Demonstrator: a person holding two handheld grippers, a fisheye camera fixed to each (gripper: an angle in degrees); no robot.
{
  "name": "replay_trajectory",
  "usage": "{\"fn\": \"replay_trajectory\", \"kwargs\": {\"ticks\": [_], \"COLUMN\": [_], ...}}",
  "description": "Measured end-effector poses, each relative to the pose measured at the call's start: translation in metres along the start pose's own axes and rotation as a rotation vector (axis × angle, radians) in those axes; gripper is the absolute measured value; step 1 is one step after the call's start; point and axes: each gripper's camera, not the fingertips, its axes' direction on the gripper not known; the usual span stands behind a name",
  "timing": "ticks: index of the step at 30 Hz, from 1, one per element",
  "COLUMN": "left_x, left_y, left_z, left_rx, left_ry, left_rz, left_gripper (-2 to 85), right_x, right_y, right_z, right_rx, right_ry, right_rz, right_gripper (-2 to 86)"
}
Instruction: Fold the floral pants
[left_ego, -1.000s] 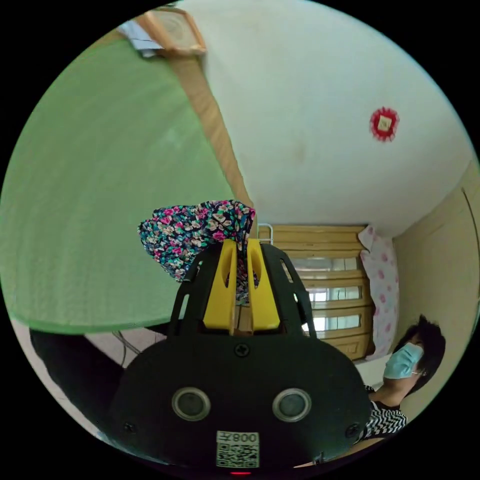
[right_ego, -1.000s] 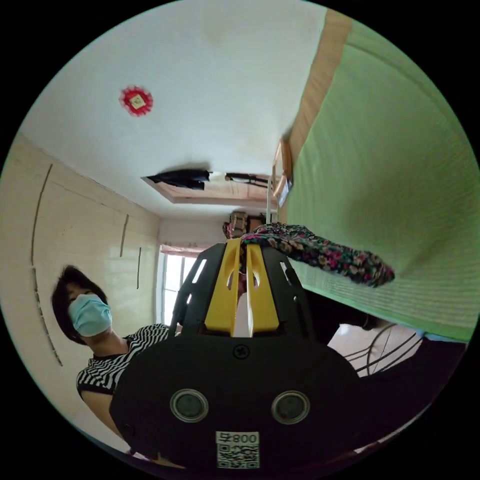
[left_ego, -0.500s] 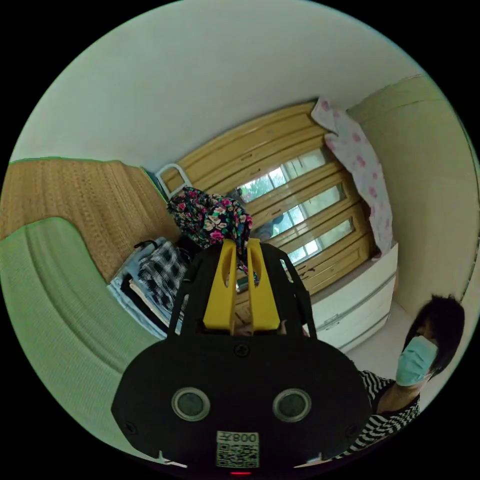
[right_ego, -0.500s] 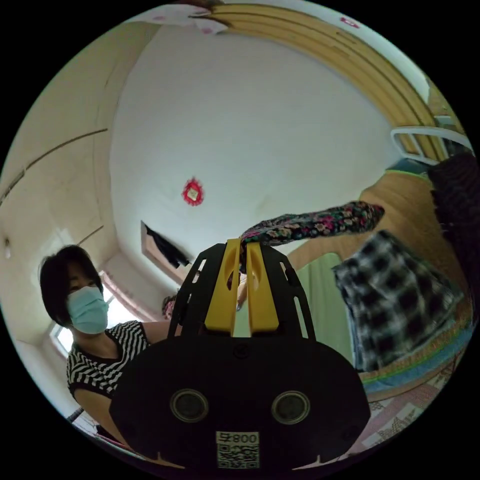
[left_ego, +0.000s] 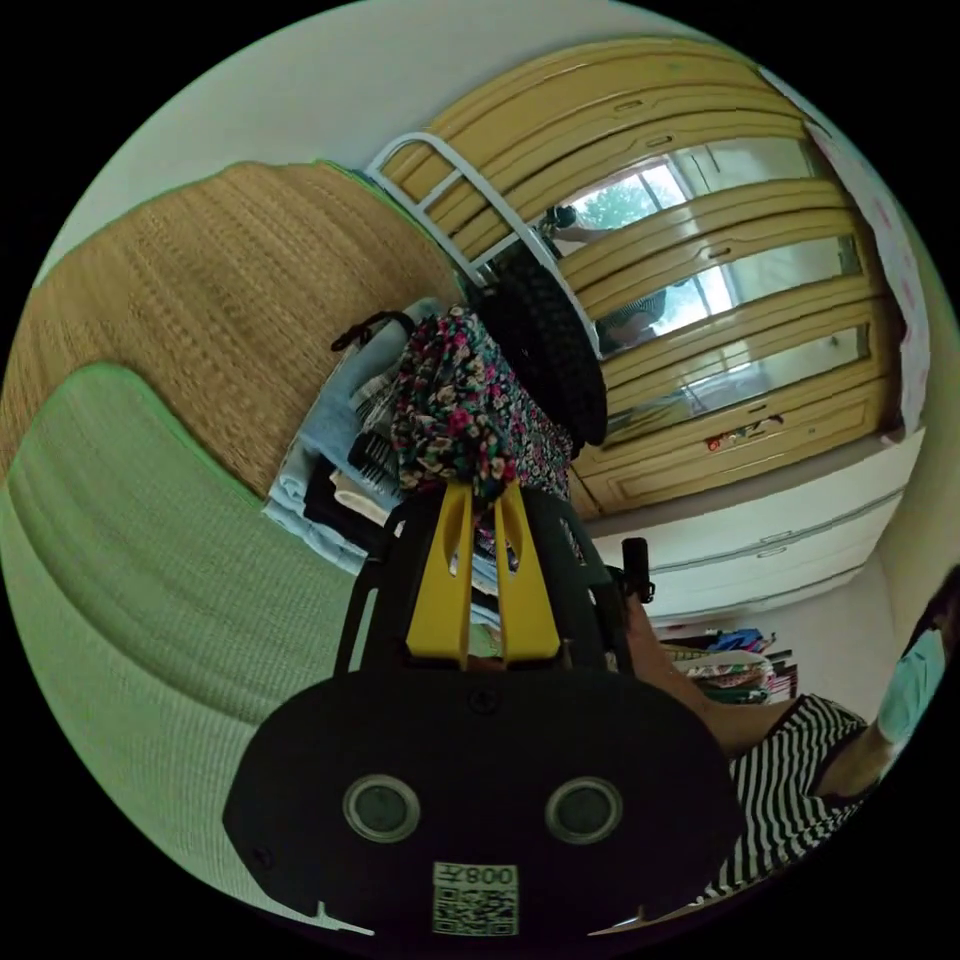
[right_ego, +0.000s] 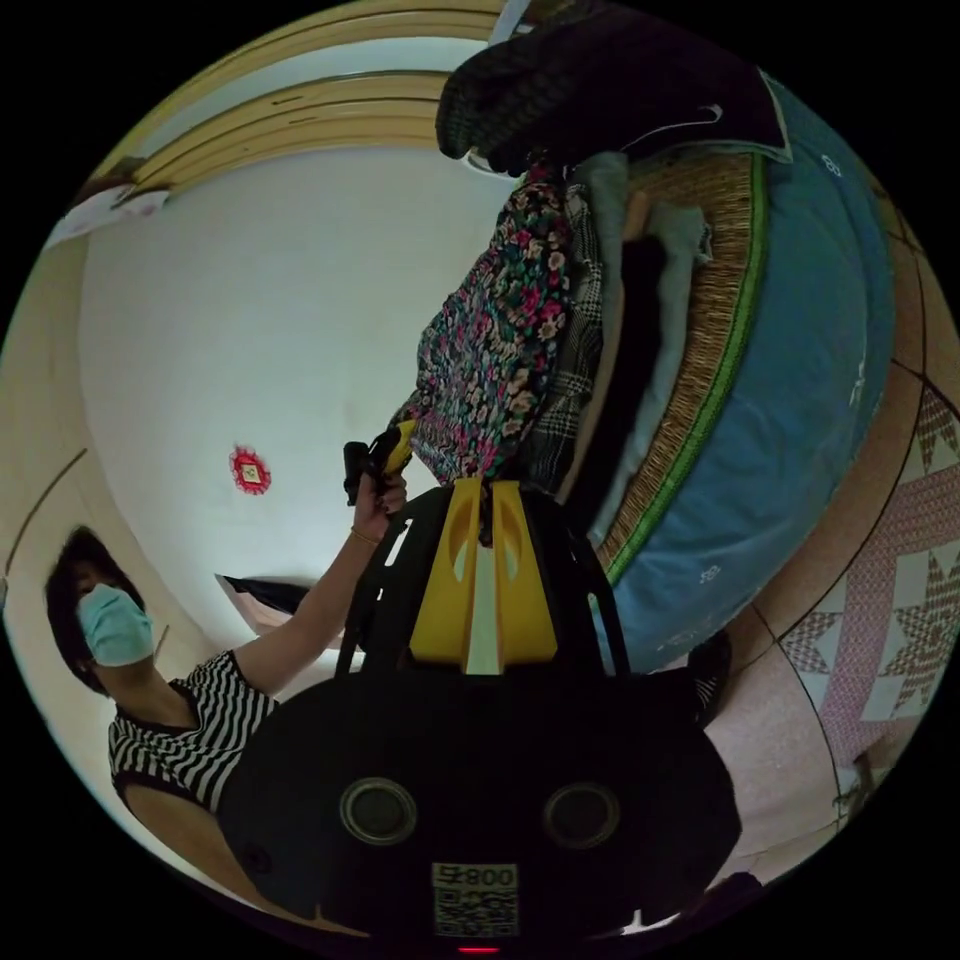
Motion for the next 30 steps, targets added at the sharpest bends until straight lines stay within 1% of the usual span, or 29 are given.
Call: {"fn": "replay_trajectory", "kwargs": {"ticks": [2, 4, 7, 10, 13, 15, 18, 20, 22, 23, 24, 25, 27, 30], "left_x": [-0.005, -0.017, -0.044, -0.067, -0.088, -0.098, -0.118, -0.126, -0.128, -0.128, -0.127, -0.127, -0.127, -0.123], "left_y": [-0.026, -0.041, -0.054, -0.064, -0.071, -0.074, -0.085, -0.102, -0.118, -0.129, -0.135, -0.145, -0.156, -0.163], "left_z": [0.026, 0.047, 0.073, 0.094, 0.109, 0.114, 0.125, 0.137, 0.151, 0.161, 0.165, 0.174, 0.181, 0.183], "left_rx": [-0.025, -0.058, -0.047, -0.031, 0.005, 0.038, 0.089, 0.116, 0.105, 0.095, 0.088, 0.065, 0.065, 0.113], "left_ry": [-0.049, -0.087, -0.041, 0.002, 0.039, 0.051, 0.094, 0.044, 0.039, 0.020, -0.002, -0.063, -0.116, -0.258], "left_rz": [0.040, 0.033, -0.021, -0.059, -0.096, -0.103, -0.130, -0.128, -0.107, -0.089, -0.079, -0.058, -0.049, 0.010], "left_gripper": [3.1, 3.0, 3.0, 4.0, 5.9, 6.9, 7.8, 8.2, 8.4, 8.5, 8.6, 8.7, 9.2, 9.7], "right_x": [0.001, 0.009, 0.026, 0.036, 0.040, 0.035, 0.002, -0.026, -0.062, -0.070, -0.083, -0.092, -0.101, -0.100], "right_y": [-0.006, -0.008, -0.005, -0.004, -0.001, -0.001, -0.017, -0.035, -0.062, -0.068, -0.080, -0.090, -0.102, -0.114], "right_z": [0.001, 0.000, -0.009, -0.022, -0.045, -0.061, -0.071, -0.062, -0.035, -0.026, -0.008, 0.009, 0.031, 0.059], "right_rx": [-0.027, -0.050, -0.013, 0.017, 0.096, 0.153, 0.190, 0.165, 0.092, 0.069, 0.023, -0.007, -0.043, -0.097], "right_ry": [0.037, 0.054, -0.020, -0.044, -0.034, 0.025, 0.124, 0.171, 0.185, 0.190, 0.219, 0.268, 0.308, 0.315], "right_rz": [-0.013, -0.006, 0.042, 0.065, 0.083, 0.076, -0.035, -0.140, -0.280, -0.315, -0.376, -0.409, -0.446, -0.456], "right_gripper": [1.6, 1.6, 1.5, 1.2, 0.5, 0.3, 0.2, 0.1, 0.1, 0.1, 0.1, 0.0, 0.0, 0.1]}}
